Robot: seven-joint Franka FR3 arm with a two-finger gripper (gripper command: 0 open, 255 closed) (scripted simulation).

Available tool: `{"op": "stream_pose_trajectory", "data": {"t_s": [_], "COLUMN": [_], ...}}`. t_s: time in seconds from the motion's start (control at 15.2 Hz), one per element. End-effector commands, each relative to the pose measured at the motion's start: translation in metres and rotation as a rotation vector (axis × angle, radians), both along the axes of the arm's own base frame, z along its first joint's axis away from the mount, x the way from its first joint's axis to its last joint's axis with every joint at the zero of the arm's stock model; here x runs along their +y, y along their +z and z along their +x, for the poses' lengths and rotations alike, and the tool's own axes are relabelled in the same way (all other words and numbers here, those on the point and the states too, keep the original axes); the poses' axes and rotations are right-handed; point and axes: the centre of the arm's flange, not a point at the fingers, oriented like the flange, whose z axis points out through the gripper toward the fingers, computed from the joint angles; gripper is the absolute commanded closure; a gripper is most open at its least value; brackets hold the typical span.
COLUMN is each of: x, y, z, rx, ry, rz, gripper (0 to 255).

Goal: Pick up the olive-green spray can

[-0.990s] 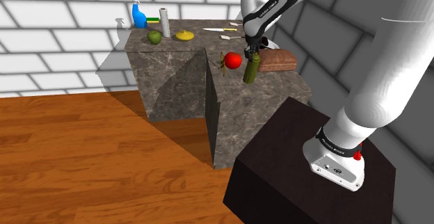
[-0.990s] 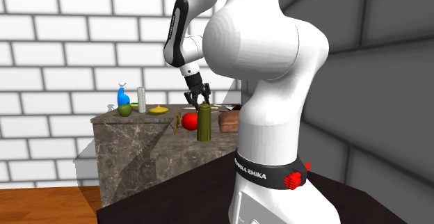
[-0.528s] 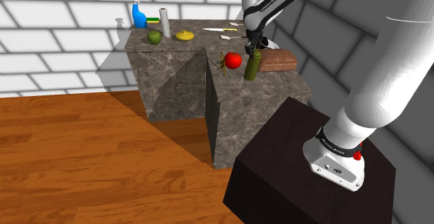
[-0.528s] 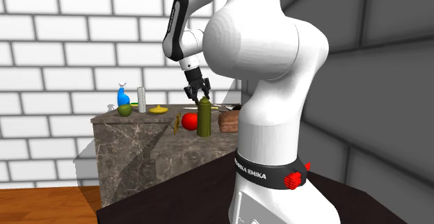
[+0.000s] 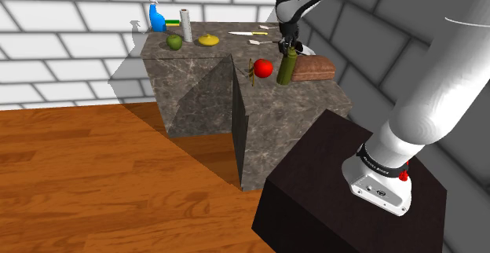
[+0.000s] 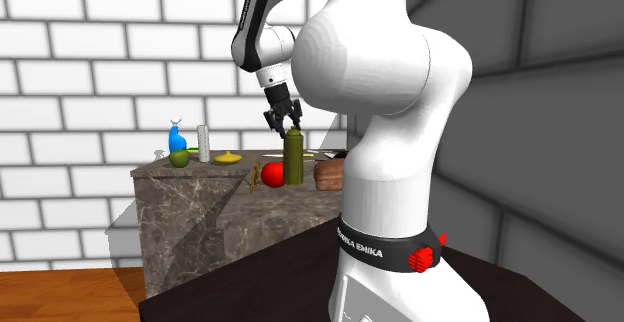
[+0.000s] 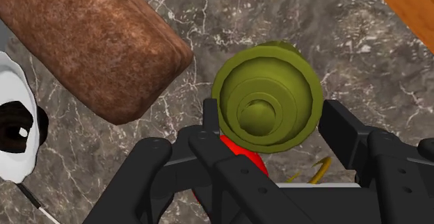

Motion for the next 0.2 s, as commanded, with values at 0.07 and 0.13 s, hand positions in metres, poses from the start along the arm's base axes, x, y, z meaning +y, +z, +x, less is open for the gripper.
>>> {"op": "stream_pose_trajectory", "data": {"t_s": [0.07, 0.13], "x": [-0.0012, -0.0012], "y": [0.0113, 0.0113], "z": [-0.0009, -0.0009], "rx": [0.000, 0.000], "ry": [0.000, 0.000], "rz": [0.000, 0.000], "gripper": [255, 255]}}
